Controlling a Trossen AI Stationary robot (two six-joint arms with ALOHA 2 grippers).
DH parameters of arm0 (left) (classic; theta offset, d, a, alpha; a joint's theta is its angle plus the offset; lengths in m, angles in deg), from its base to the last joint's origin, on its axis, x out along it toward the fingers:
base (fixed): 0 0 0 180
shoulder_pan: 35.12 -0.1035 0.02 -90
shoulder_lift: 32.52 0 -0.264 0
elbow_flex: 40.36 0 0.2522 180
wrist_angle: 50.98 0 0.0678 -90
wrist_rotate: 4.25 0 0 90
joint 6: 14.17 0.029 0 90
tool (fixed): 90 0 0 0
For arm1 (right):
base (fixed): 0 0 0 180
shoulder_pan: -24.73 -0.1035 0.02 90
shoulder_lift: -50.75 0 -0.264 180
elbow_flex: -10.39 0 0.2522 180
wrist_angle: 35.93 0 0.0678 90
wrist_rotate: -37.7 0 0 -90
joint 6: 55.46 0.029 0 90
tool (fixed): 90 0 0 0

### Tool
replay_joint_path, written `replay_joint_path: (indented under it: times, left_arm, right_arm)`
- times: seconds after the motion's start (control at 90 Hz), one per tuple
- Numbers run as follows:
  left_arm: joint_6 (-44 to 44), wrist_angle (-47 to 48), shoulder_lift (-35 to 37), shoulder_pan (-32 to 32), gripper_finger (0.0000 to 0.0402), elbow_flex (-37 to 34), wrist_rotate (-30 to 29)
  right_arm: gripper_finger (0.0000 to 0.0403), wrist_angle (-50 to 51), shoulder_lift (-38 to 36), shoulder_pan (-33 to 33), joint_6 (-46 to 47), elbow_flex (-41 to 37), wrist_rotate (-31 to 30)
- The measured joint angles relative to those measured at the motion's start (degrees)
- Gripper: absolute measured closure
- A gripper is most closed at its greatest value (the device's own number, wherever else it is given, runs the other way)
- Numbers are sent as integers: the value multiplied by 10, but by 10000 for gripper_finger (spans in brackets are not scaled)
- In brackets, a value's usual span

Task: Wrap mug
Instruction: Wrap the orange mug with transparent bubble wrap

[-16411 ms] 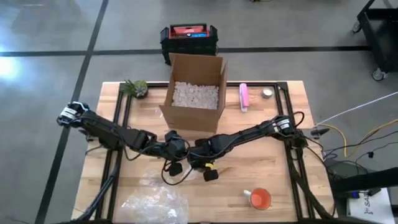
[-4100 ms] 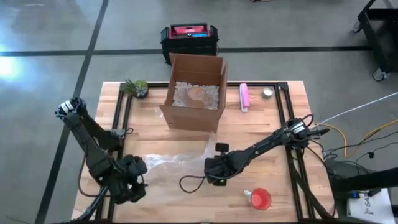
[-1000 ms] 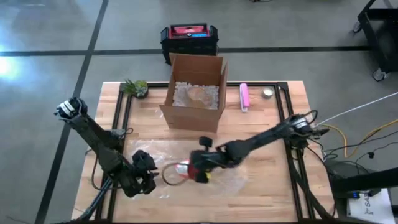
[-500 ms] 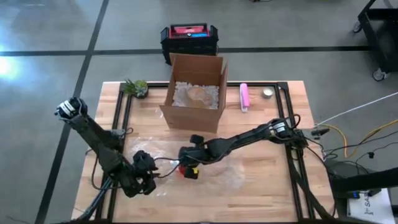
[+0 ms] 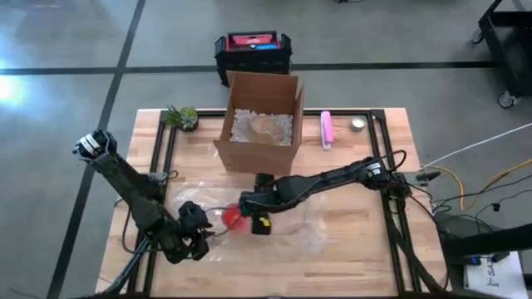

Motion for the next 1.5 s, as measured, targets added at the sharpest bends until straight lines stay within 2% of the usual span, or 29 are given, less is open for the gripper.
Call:
replay_joint_path:
  times: [0.067,0.178,0.322,0.467,0.544,0.711,0.878,0.967,1.144,1.322,1.5]
  left_arm:
    - [0,0,0,0,300,0,0]
    - [0,0,0,0,302,0,0]
    - [10,-1,0,0,295,0,0]
    - [15,-5,0,0,288,0,0]
    - [15,-6,0,0,285,0,0]
    - [15,-6,0,0,282,0,-2]
    - [15,-10,0,0,288,0,-5]
    - [15,-14,0,-1,294,0,-7]
    - [21,-15,0,-3,303,0,-28]
    - [42,-17,0,-5,302,0,-35]
    - [45,-18,0,-6,303,-3,-35]
  right_arm:
    - [194,60,0,-19,3,-11,24]
    - [193,128,0,-56,-3,-65,29]
    - [204,138,-15,-91,13,-175,30]
    - [219,120,-72,-107,88,-291,32]
    - [226,68,-114,-114,128,-357,31]
    - [238,-158,-196,-114,165,-498,30]
    - [254,-320,-212,-104,173,-590,13]
    - [285,-346,-210,-103,174,-605,15]
    - [389,-344,-208,-103,166,-594,16]
    - [388,-361,-211,-104,107,-520,-26]
    - [399,-488,-206,-102,-12,-466,-53]
